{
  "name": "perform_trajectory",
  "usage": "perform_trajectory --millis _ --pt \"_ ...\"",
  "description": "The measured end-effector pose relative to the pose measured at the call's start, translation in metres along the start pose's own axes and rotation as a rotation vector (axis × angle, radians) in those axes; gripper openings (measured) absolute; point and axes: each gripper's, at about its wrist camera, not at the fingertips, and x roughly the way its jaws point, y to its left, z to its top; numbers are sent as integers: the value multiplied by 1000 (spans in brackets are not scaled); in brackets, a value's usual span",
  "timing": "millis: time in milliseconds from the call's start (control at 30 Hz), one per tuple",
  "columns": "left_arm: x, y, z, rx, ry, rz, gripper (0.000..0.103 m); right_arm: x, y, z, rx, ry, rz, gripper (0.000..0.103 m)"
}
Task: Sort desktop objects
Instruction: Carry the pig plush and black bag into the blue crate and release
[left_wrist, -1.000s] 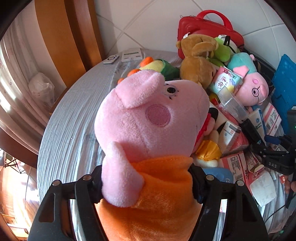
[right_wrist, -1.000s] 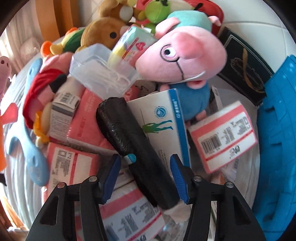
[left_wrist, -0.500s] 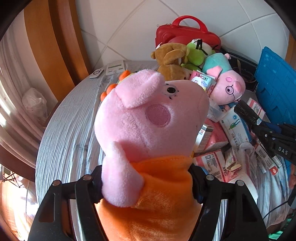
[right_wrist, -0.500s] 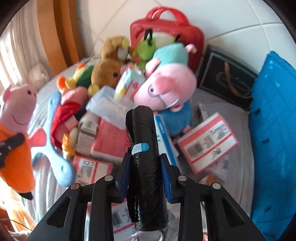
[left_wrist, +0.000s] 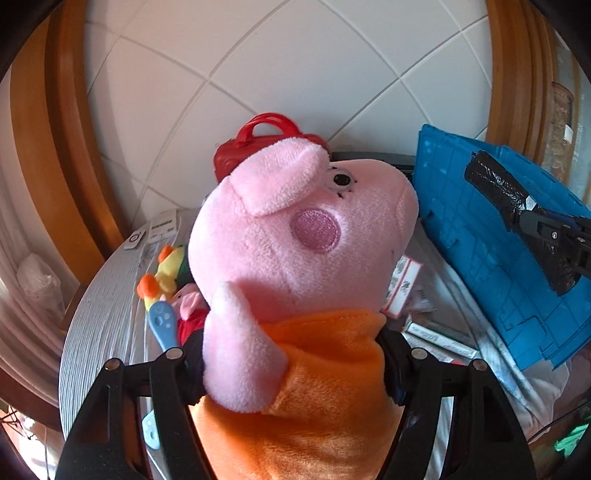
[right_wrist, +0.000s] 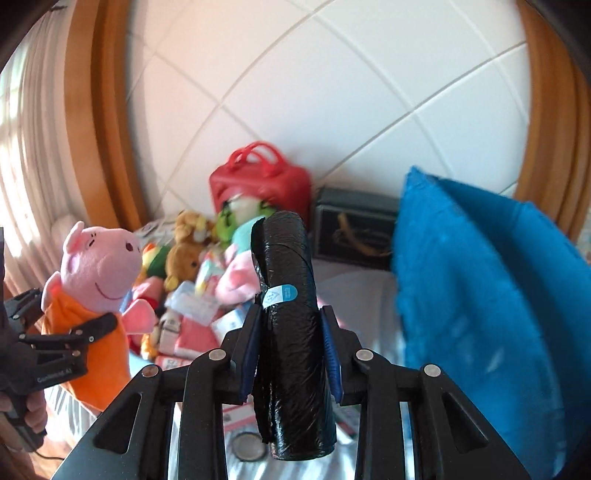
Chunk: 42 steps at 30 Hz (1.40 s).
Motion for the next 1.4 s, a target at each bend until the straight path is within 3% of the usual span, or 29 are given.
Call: perform_trajectory --millis 367,600,700,767,867,1033,1167,1300,1400 --pt "-46 -175 92 143 -164 -180 70 -116 -161 25 89 -129 -139 30" --pt "-71 -291 159 196 -227 -315 70 -148 -267 18 108 -117 -288 30" --pt "-71 -340 180 206 -246 -330 70 -145 -311 5 118 -71 -311 30" --pt "-60 -372 188 203 -211 -337 70 -138 -337 -6 126 -39 -327 30" --pt "-25 -417 188 213 -75 -371 70 -131 -367 -24 150 -9 -316 30" --pt "36 -475 156 279 142 -373 72 -114 -399 -37 159 40 -281 30" --pt "63 -499 138 328 252 -355 73 -95 -407 -47 129 82 -269 30" --pt "80 -515 126 362 291 -296 75 -82 -412 -51 107 96 -263 31" --pt "89 -511 123 344 358 -323 76 -74 -413 -52 84 84 -299 31"
